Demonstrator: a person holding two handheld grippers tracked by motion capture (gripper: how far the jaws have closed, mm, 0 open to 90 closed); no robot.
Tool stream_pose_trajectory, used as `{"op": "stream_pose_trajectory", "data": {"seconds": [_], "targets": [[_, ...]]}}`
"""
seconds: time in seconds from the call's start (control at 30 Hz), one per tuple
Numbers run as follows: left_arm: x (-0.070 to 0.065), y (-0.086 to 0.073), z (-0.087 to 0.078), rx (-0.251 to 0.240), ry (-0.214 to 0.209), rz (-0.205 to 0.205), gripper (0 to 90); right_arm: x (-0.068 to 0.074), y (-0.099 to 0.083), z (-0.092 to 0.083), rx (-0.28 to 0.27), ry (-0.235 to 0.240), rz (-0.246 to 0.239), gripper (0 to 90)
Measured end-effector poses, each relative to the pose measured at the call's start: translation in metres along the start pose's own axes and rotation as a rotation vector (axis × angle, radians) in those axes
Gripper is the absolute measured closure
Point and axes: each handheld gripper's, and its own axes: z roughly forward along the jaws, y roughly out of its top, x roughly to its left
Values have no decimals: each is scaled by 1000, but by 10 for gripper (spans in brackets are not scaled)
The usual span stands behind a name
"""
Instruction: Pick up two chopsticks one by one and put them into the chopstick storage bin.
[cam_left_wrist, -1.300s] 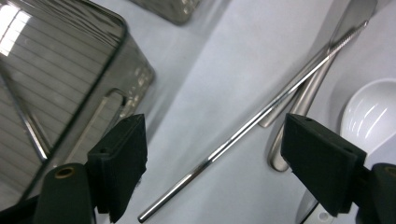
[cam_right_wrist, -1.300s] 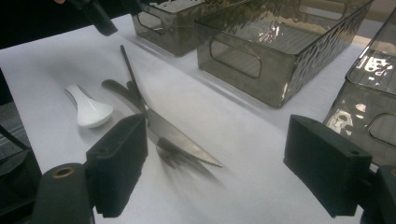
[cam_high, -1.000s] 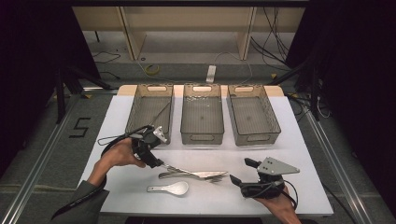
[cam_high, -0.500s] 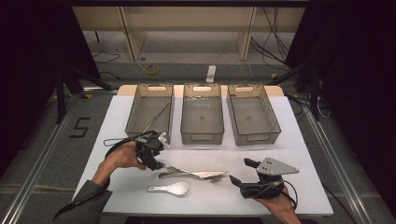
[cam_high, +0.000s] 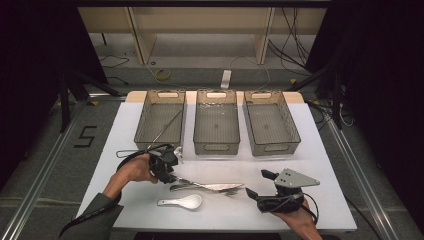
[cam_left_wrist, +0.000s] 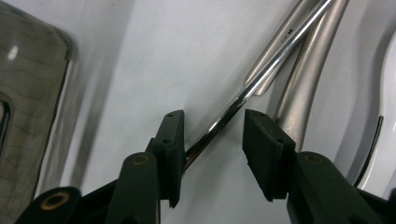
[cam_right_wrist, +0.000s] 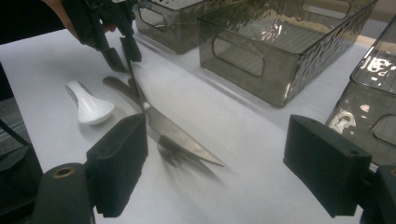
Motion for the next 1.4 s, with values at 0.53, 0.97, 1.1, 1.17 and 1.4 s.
{"op": "stream_pose_trajectory", "data": {"seconds": [0.53,0.97,1.1,1.17,1.4], "targets": [[-9,2,3,29,-10,68,771,0,0,0,3,-1,-1,224],[-11,1,3,28,-15,69,845,-1,0,0,7,1,-3,224],[-11,2,3,32,-10,52,847,-1,0,0,7,1,-4,225],[-10,2,2,38,-21,32,847,-1,0,0,8,2,-3,225],[-3,0,-5,7,-23,-50,848,-1,0,1,8,4,-1,226]]}}
